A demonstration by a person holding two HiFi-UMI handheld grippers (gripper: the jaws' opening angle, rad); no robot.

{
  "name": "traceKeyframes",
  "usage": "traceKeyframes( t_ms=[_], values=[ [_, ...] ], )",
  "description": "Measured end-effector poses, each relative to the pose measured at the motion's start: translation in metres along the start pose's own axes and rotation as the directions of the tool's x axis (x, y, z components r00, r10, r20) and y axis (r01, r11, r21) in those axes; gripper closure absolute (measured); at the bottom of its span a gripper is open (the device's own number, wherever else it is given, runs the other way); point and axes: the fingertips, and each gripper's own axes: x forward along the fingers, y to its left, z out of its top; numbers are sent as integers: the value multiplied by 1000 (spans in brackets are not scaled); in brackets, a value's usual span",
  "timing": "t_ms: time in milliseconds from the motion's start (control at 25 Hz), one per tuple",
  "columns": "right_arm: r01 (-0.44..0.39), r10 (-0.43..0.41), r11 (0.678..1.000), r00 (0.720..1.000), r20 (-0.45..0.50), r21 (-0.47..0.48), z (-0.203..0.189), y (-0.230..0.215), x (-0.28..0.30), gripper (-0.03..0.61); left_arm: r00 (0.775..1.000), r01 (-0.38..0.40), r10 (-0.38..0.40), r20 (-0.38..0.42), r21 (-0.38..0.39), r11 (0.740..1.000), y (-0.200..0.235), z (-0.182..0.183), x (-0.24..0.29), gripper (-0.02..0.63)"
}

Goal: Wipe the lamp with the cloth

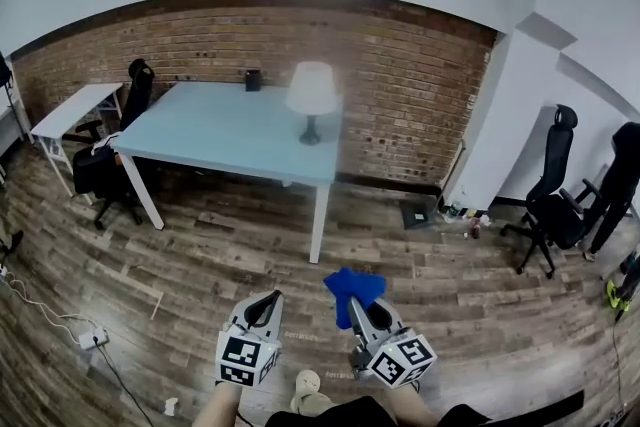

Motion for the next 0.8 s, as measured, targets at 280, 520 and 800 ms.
traceKeyframes(
  t_ms=[280, 520, 800],
  values=[
    [-33, 33, 998, 999, -10, -43, 21, -63, 115, 517, 1000, -13, 15, 21, -76, 997, 73, 13, 108, 606],
    [-26, 25, 999, 999, -32, -42, 24, -89, 151, 517, 1000, -5, 6, 9, -114, 993, 96, 9, 155, 606],
    [17, -17, 1000, 1000, -12, -5, 38, -117, 162, 517, 1000, 19, -20, -10, -130, 991, 103, 11, 191, 606]
  ],
)
